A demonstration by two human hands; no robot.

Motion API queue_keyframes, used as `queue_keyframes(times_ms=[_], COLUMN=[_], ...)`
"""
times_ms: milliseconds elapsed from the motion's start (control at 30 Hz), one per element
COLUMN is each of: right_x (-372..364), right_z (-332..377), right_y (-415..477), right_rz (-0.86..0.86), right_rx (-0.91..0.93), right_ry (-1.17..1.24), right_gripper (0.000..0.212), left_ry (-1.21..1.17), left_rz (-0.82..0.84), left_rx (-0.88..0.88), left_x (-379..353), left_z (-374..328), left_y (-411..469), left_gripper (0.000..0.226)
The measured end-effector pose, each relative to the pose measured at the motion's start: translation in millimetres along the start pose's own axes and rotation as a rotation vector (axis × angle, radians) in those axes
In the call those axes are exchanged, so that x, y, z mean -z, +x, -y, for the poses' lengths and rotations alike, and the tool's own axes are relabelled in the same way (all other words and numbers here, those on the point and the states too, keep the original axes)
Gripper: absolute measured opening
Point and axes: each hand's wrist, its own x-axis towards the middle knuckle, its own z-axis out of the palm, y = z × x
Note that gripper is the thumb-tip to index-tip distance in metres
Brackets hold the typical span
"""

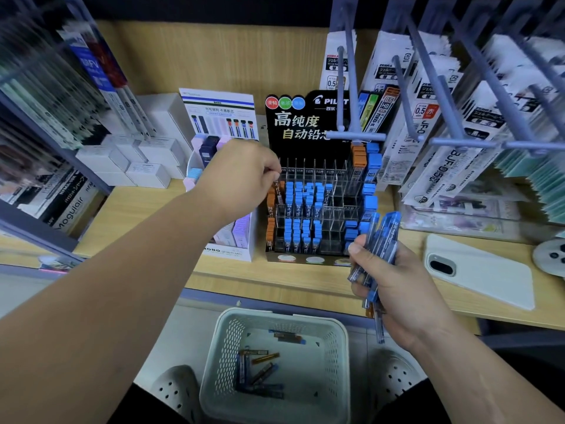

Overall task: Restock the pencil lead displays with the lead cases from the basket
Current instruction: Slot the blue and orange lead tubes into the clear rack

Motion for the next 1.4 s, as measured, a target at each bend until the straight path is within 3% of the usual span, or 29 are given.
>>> queue_keyframes(times_ms=[200, 533, 733, 1133, 1200, 1400], right_x=[-0.8, 0.2, 0.3, 4.8, 4.3, -1.9], right_z=[-0.4, 0.7, -1.8, 5.2, 5.9, 3.9], right_y=[0.1, -0.4, 0.4, -1.6, -1.8, -4.0], right_rz=[0.014, 0.019, 0.012, 0.057, 0.059, 0.125], right_rx=[-0.004, -0.012, -0.007, -0.041, -0.033, -0.012], right_ry=[0.004, 0.013, -0.028, 0.086, 0.117, 0.081], right_gripper=[0.005, 0.006, 0.005, 0.008, 0.008, 0.009], left_ry=[-0.004, -0.195, -0.174, -0.157, -0.284, -0.859], left_rz=[0.041, -0.083, -0.051, -0.117, -0.13, 0.202], left_rx=[0.073, 0.251, 0.216, 0.282, 0.334, 0.56], left_x=[-16.6, -19.1, -26.2, -15.9, -14.6, -28.2], left_z=[-1.3, 5.2, 8.3, -10.0, -29.2, -98.3], left_y=[-3.4, -21.2, -42.9, -44.5, -56.0, -90.0], left_gripper=[0.008, 0.003, 0.022, 0.015, 0.014, 0.008])
